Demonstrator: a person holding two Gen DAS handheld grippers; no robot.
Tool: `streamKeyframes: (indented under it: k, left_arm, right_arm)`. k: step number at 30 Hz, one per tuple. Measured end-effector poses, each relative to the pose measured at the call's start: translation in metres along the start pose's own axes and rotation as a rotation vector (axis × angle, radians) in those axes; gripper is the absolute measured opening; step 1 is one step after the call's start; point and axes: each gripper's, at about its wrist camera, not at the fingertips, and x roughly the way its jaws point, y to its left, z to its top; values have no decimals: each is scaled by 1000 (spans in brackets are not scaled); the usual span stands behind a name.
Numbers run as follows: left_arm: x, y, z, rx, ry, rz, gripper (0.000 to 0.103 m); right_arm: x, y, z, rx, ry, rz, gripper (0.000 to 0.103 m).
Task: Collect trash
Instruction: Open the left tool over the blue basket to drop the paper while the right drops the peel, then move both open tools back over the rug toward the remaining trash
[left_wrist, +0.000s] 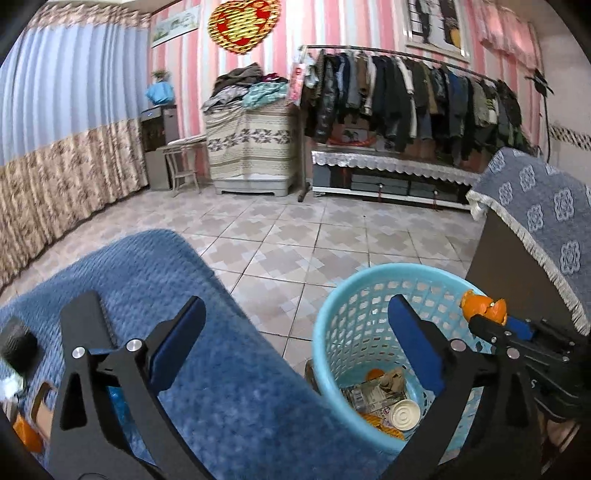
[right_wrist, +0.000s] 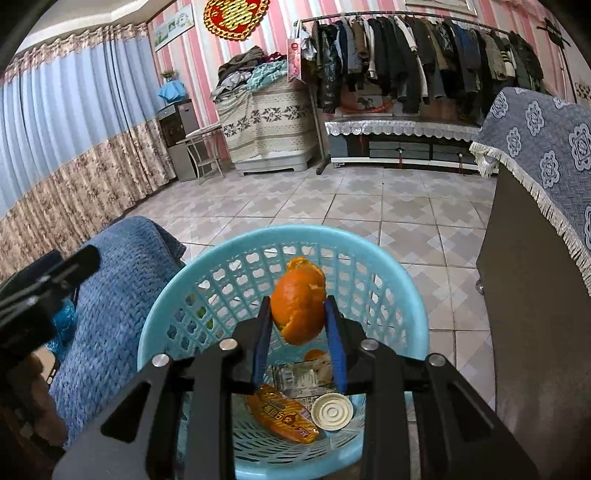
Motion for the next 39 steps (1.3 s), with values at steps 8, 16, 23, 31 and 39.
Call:
streamKeyframes:
  k: [8, 16, 23, 31, 39]
  left_arm:
    - [-20, 28, 2, -50, -27, 54, 97]
    - [-48, 51, 3, -77, -63, 102, 97]
    - [-77, 77, -3, -101, -82, 152, 98]
    - [-116, 116, -16, -144, -113, 231, 98]
    - [-155, 165, -44, -182, -112, 345, 98]
  right_arm:
    - [-6, 8, 2, -6, -22, -31, 74]
    - [-19, 26, 3, -36, -63, -30, 85]
    - [-29, 49, 4, -78, -86, 7, 85]
    - [-47, 98, -3, -156, -112, 54, 85]
    - [-58, 154, -16, -266, -108, 128, 85]
